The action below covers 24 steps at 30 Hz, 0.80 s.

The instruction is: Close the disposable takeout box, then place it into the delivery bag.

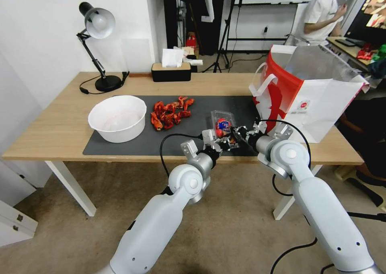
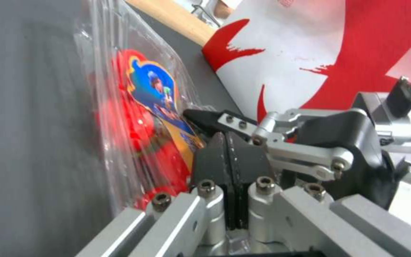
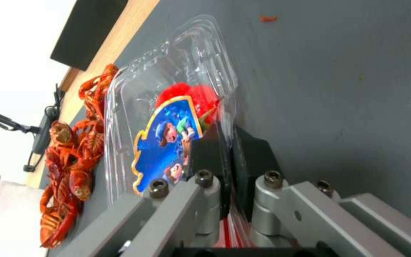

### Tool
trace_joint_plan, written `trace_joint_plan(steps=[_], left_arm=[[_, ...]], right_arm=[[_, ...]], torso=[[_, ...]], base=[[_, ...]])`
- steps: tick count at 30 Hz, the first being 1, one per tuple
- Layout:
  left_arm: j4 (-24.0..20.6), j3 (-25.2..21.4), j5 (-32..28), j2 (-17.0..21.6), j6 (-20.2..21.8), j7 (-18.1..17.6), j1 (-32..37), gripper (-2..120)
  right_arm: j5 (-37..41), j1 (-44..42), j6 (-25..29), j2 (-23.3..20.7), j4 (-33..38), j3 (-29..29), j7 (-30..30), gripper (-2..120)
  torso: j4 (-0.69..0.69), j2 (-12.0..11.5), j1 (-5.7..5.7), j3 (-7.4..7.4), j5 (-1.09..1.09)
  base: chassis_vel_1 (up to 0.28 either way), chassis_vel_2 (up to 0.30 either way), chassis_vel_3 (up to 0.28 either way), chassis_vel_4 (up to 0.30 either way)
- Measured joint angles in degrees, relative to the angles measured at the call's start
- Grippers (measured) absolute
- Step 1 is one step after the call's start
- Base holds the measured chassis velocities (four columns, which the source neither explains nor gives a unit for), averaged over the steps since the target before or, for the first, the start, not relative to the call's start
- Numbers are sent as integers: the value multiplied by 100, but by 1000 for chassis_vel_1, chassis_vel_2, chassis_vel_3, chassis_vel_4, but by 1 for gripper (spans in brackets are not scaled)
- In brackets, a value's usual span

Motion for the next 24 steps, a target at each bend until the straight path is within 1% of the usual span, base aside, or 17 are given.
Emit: trace_joint_plan(steps=[2, 4, 5, 6, 9, 10, 12, 13, 15, 16, 17, 18, 19, 20, 22, 23, 24], left_arm=[[-27, -26, 67, 18, -13, 6, -1, 0], [-44, -31, 108, 28, -47, 10, 2, 3], [-60, -35, 181, 44, -105, 18, 9, 7], [-60, -35, 181, 44, -105, 18, 9, 7], [-159, -105, 377, 113, -170, 103, 48, 23], [-159, -105, 377, 113, -170, 103, 48, 23], [-259, -160, 408, 169, -173, 107, 75, 32], [-259, -160, 408, 169, -173, 107, 75, 32], [-423, -259, 504, 277, -175, 117, 140, 41], [-540, -328, 596, 352, -175, 124, 195, 49], [-540, -328, 596, 352, -175, 124, 195, 49], [-578, -351, 635, 378, -175, 128, 218, 52], [-706, -429, 797, 480, -178, 144, 308, 58], [-706, -429, 797, 480, -178, 144, 308, 58], [-929, -576, 1114, 643, -212, 214, 522, 69], [-929, -576, 1114, 643, -212, 214, 522, 69], [-1022, -673, 1337, 718, -225, 263, 640, 75]], right_arm=[[-4, 2, 0, 7, 0, 0, 0, 0], [-5, 4, 0, 11, 0, 0, 1, 0], [-9, 7, 0, 20, 0, -1, 1, 0], [-9, 7, 0, 20, 0, -1, 1, 0], [-17, 12, 0, 42, 0, -4, 5, 0], [-17, 12, 0, 42, 0, -4, 5, 0], [-22, 12, 0, 47, 0, -3, 12, 0], [-22, 12, 0, 47, 0, -3, 12, 0], [-29, 8, 0, 47, 9, 0, 18, 0], [-30, 7, 0, 49, 11, 3, 20, 0], [-30, 7, 0, 49, 11, 3, 20, 0], [-30, 8, 0, 50, 11, 3, 20, 0], [-33, 11, 0, 58, 11, 4, 24, 0], [-33, 11, 0, 58, 11, 4, 24, 0], [-40, 9, 0, 76, 15, 7, 28, 0], [-40, 9, 0, 76, 15, 7, 28, 0], [-47, 5, 0, 84, 16, 8, 29, 0]], torso=[[0, 0, 0, 0, 0], [-1, 0, 0, 0, 0], [-1, 0, 0, 0, 0], [-1, 0, 0, 0, 0], [-1, 0, 0, 0, -1], [-1, 0, 0, 0, -1], [-1, 0, 0, 0, -1], [-1, 0, 0, 0, -1], [0, 0, 0, 0, 0], [0, 0, 0, 0, -1], [0, 0, 0, 0, -1], [0, 0, 0, 0, 0], [0, 0, 1, 0, -1], [0, 0, 1, 0, -1], [0, 0, 2, 0, -2], [0, 0, 2, 0, -2], [0, 0, 2, 0, -1]], base=[[0, 0, 0, 0], [0, 0, 0, 0], [0, 0, 0, 0], [0, 0, 0, 0], [0, 0, 0, 0], [0, 0, 0, 0], [0, 0, 0, 0], [0, 0, 0, 0], [0, 0, 0, 0], [0, 0, 0, 0], [0, 0, 0, 0], [0, 0, 0, 0], [0, 0, 0, 0], [0, 0, 0, 0], [0, 0, 0, 0], [0, 0, 0, 0], [0, 0, 0, 0]])
